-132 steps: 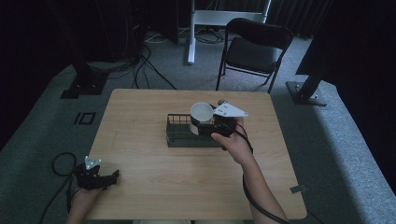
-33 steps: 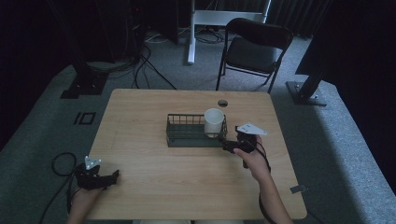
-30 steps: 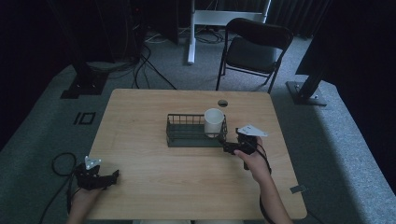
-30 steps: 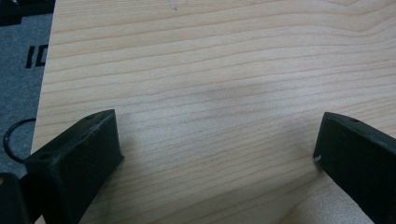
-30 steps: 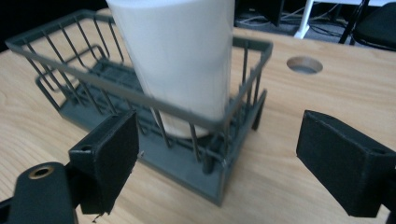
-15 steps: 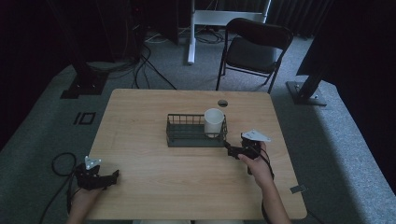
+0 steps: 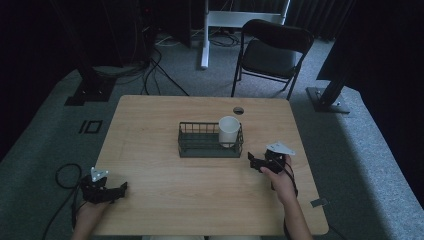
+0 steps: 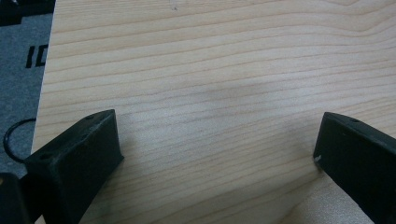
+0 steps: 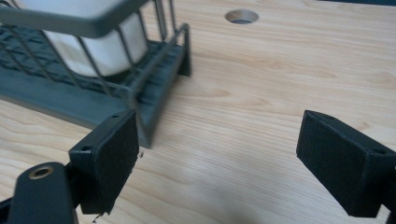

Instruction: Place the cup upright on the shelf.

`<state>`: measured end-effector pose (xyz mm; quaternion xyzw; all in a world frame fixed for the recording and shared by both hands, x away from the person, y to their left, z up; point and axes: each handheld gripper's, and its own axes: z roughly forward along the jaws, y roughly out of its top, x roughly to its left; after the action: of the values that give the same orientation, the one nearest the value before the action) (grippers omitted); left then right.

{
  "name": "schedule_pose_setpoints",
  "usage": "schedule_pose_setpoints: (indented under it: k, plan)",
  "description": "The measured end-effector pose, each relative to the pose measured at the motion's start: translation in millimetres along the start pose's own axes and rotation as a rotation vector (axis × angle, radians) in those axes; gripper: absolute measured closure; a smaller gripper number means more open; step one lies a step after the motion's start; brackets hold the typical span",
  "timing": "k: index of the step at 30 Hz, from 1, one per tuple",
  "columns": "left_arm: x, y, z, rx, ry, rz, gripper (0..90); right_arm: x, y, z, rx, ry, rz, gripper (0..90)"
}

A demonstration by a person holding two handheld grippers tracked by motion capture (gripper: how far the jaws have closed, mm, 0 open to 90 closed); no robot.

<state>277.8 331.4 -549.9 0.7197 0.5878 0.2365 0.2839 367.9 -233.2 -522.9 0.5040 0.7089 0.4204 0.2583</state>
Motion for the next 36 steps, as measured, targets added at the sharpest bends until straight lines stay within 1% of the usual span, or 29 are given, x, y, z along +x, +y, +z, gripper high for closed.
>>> schedule_pose_setpoints:
  k: [7, 14, 15, 20, 24, 25, 32, 34, 36]
  plan:
    - [0.0, 0.0, 0.0, 0.0, 0.0, 0.0, 0.8, -12.3, -6.5, -2.5, 0.024, -0.054, 0.026, 12.9]
    - [0.0, 0.0, 0.0, 0.0, 0.0, 0.0, 0.8, -19.9, -12.1, -4.1, 0.053, -0.086, 0.04, 12.9]
    - [0.0, 0.0, 0.0, 0.0, 0.0, 0.0, 0.8, -20.8, -12.4, -4.4, 0.058, -0.099, 0.036, 12.9]
    - [0.0, 0.0, 0.0, 0.0, 0.0, 0.0, 0.8, -25.8, -17.0, -6.8, 0.097, -0.148, 0.058, 12.5]
    - [0.0, 0.0, 0.0, 0.0, 0.0, 0.0, 0.8, -31.4, -23.4, -9.4, 0.121, -0.182, 0.091, 12.6]
    - [0.0, 0.0, 0.0, 0.0, 0.0, 0.001, 0.8, -32.2, -25.0, -9.9, 0.128, -0.19, 0.084, 12.6]
    - [0.1, 0.0, 0.0, 0.001, 0.001, 0.001, 0.8, -37.7, -32.3, -11.2, 0.164, -0.198, 0.094, 12.6]
    - [0.0, 0.0, 0.0, 0.0, 0.001, 0.001, 0.8, -39.3, -33.7, -11.2, 0.169, -0.193, 0.108, 12.6]
    - [0.1, 0.0, 0.0, 0.0, 0.001, 0.001, 0.8, -40.1, -34.6, -11.6, 0.178, -0.186, 0.11, 12.6]
